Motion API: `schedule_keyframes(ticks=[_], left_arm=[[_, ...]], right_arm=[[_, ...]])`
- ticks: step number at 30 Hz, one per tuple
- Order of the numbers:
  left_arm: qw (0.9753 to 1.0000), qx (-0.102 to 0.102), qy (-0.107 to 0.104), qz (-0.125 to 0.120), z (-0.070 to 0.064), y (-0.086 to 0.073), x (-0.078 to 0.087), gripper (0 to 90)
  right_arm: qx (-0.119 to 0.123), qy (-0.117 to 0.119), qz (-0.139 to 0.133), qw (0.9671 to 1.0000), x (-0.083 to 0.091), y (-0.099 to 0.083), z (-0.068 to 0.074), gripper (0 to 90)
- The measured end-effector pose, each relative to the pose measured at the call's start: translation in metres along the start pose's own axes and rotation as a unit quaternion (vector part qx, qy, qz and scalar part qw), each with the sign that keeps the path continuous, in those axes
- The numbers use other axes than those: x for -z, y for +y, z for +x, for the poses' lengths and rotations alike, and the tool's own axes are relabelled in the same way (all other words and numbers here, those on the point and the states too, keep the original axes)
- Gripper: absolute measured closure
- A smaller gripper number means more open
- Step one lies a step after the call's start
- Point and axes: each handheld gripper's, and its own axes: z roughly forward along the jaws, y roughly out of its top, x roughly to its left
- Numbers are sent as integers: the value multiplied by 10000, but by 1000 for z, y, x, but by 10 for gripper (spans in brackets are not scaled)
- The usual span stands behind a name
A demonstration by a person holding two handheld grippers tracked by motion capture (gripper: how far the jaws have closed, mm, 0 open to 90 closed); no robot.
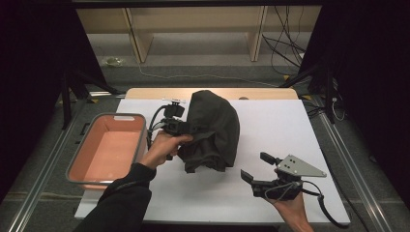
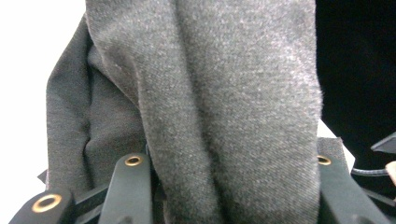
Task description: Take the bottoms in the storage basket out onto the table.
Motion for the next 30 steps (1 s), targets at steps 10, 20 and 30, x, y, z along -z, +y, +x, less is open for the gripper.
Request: schedule_keyframes(ticks=[10,20,30], left_arm=[[9990,-90,193,385,0,-19,-33,496],[9976,-193,216,625,-10,-32,-55,376],[9970,-76,246,728,-11,-33,-59,222]], right_arm=[[-35,14,3,10000,0,0,-1,132],[-67,1,9,10000,-1,0,-2,133],[-75,-9,44,10000,-1,0,-3,132]])
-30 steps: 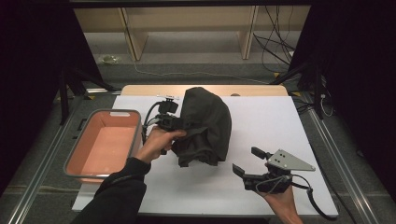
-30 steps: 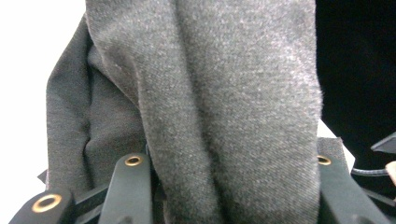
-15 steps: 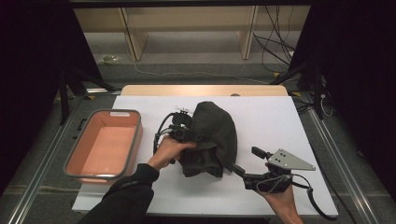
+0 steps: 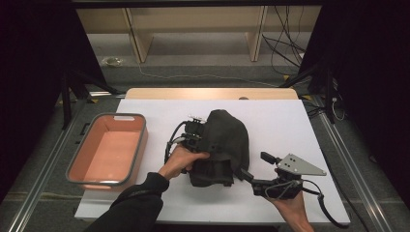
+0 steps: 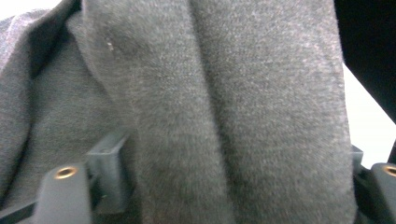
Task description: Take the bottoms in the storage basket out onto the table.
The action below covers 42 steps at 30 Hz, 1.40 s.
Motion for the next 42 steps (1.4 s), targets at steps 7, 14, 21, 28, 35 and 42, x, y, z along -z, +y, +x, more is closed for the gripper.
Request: schedule_keyframes(ticks=[7,14,21,28,35,42], left_arm=[[9999,71,49,-123,5,8,17,168],[9994,-115,144,-302,9,16,39,164],[9987,-19,192,-466,22,18,58,156],[9970,152,366,-664,40,18,83,155],[9941,187,692,-811,55,16,100,153],[9911,217,942,-916,66,13,113,153]], right_arm=[[-5,-12,5,10000,0,0,0,132],[-12,-11,14,10000,0,0,0,131],[-15,-23,55,10000,-1,0,-1,131],[-8,-27,55,10000,-1,0,-1,131],[-9,-33,61,10000,-1,0,-1,132],[-10,-39,62,10000,-1,0,-1,132]])
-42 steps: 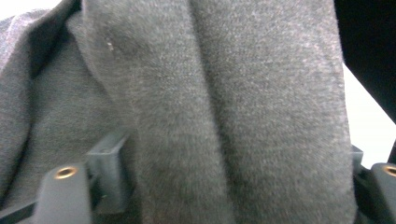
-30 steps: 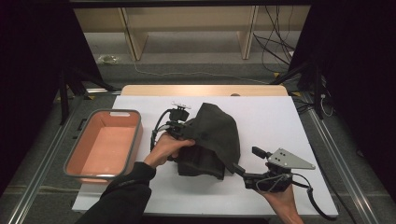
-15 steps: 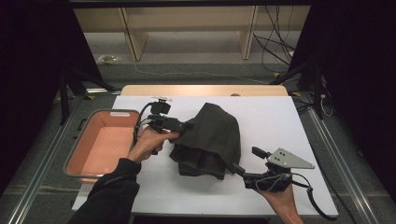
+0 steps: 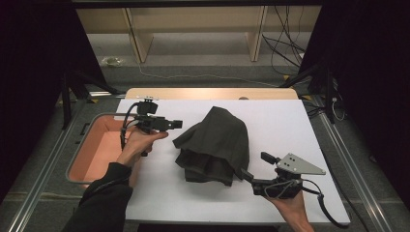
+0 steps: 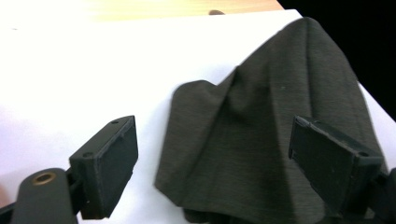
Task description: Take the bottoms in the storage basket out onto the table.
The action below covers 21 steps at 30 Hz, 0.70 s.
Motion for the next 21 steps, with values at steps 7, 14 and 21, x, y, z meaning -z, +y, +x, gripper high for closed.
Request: schedule_keyframes(ticks=[7,14,21], left_arm=[[9996,-47,245,-91,13,0,12,153],[9986,-40,484,-221,25,0,26,153],[9970,79,659,-387,41,0,41,153]], right_arm=[[-1,-9,4,10000,0,0,0,131],[1,-12,4,10000,0,0,0,132],[-3,-15,12,10000,0,0,0,130]])
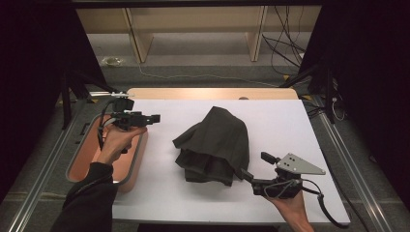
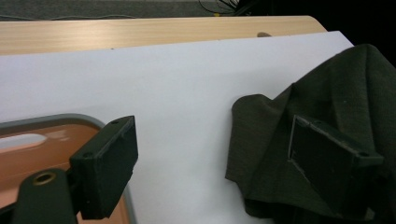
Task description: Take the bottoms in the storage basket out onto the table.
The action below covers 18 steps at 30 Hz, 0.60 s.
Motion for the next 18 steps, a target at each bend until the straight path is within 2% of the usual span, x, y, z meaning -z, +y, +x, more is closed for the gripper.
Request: schedule_keyframes(ticks=[3,7,18], left_arm=[[9999,103,47,-38,9,0,5,153],[9998,113,171,-29,19,0,11,152],[9986,351,392,-104,45,-3,27,152]], right_arm=[[1,0,-4,10000,0,0,0,129],[0,-2,-5,10000,0,0,0,129],[-7,6,-4,10000,0,0,0,130]])
